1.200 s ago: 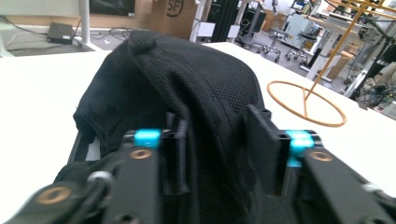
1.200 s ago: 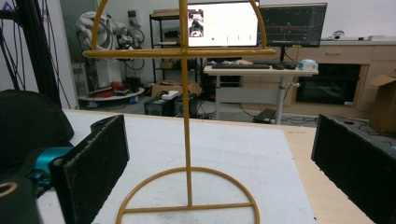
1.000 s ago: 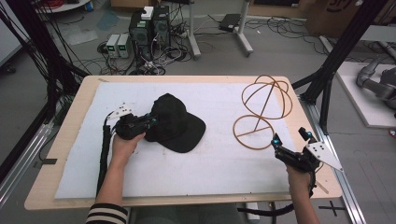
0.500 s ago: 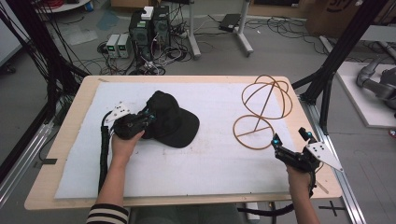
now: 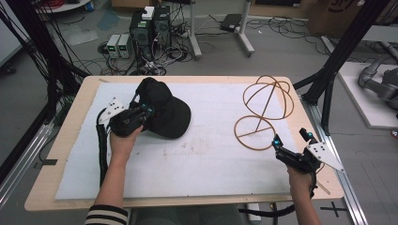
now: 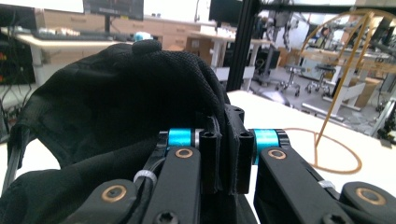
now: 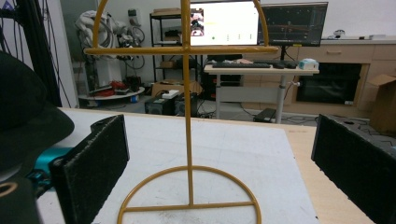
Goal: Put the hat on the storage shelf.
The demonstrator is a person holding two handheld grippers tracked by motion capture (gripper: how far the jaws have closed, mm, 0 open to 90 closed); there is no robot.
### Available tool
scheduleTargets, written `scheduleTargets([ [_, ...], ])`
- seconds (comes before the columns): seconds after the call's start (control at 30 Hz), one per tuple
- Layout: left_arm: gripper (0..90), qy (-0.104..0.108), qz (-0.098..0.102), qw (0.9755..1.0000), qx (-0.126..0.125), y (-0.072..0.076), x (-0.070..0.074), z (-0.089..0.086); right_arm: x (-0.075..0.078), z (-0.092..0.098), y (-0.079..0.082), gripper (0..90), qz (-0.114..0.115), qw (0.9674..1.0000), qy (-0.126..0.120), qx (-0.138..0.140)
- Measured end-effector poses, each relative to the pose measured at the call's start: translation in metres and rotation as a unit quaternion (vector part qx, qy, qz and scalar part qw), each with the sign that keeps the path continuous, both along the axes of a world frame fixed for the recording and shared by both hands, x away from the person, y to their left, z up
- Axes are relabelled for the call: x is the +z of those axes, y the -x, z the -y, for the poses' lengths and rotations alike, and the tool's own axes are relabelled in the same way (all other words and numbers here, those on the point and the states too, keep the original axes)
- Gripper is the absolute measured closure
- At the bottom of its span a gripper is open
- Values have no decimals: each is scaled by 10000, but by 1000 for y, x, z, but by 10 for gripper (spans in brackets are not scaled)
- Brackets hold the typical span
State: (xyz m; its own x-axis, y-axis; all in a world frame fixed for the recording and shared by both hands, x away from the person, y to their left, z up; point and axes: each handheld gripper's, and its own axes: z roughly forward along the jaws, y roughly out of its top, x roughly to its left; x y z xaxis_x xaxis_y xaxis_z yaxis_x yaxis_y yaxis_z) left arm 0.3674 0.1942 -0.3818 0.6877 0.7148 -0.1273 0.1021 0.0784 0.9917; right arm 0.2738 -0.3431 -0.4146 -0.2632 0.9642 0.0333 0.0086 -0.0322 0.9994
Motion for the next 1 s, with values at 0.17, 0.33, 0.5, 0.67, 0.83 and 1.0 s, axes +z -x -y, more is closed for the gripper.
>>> scheduleTargets([
  [0.17, 850, 107, 77, 9999, -7, 2, 10, 3, 0, -1, 1, 35, -7, 10000, -23, 15],
  [0.33, 849, 214, 148, 9997, 18, 4, 22, 10, 0, 0, 1, 35, 16, 10000, -2, -1],
  [0.5, 849, 351, 179, 9992, 34, 6, 35, 13, 1, 0, 2, 35, 23, 10000, -33, 12],
  [0.67, 849, 358, 297, 9988, 163, 9, 46, 18, 1, 1, 2, 35, 25, 10000, -50, 3],
  [0.83, 849, 344, 389, 9986, 96, 11, 59, 25, 1, 2, 2, 35, 49, 10000, -43, 1],
  [1.0, 849, 315, 516, 9981, 81, 12, 75, 34, 2, 2, 3, 35, 53, 10000, -81, 0],
])
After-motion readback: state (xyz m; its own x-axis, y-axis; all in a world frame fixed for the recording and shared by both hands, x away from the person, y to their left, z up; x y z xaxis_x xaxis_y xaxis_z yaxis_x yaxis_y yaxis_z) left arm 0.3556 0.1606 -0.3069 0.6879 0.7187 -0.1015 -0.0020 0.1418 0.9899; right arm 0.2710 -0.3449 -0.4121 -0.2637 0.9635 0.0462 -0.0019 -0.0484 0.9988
